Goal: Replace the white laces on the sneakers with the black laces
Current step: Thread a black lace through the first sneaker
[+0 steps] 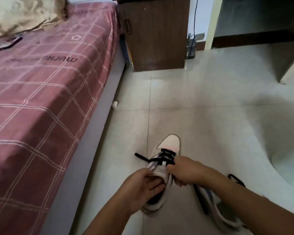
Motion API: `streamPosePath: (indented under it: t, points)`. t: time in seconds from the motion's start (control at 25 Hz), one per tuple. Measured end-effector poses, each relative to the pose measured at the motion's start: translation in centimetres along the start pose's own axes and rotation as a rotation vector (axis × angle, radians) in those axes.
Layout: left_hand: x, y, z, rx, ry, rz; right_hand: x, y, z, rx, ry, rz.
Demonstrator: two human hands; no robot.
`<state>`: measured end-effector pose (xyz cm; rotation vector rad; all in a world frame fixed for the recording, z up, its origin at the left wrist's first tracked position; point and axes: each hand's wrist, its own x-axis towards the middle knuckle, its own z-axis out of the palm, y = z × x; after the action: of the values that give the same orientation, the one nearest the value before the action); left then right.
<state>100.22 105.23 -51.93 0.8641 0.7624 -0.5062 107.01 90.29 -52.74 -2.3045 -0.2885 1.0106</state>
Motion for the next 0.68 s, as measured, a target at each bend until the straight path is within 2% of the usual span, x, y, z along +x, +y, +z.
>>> streamPosePath:
  t: [0.16,0.28,0.36,0.44,0.52,0.6,0.68]
  points:
    - [2.2,-3.8,-4.4,0.074,0.118,-0.177,2.8,3.0,6.2,-0.018,-0.199,0.133]
    - [4.1,-6.4,-6.8,0.139,0.135,-0.285,4.3,4.5,9.7,-0.245,-0.231,0.155]
    - [5.5,-6.8,-7.8,0.420,0.142,-0.366,5.0,5.6,10.9,-0.450,-0.212,0.141]
    - [7.6,-6.5,-8.7,0.940,0.219,-0.266,5.0,6.6,11.0,-0.482,-0.153,0.134]
    - [10.0,-6.4,-8.7,1.371,0.273,0.055,5.2,7.6,10.3,-0.313,-0.146,0.102]
    - [11.8,-6.4,-7.9,1.505,0.179,0.246,5.2,8.4,9.4,-0.127,-0.168,0.110]
    - [13.3,-6.4,-7.2,1.563,0.105,0.246,5.4,9.2,8.0,-0.050,-0.172,0.121]
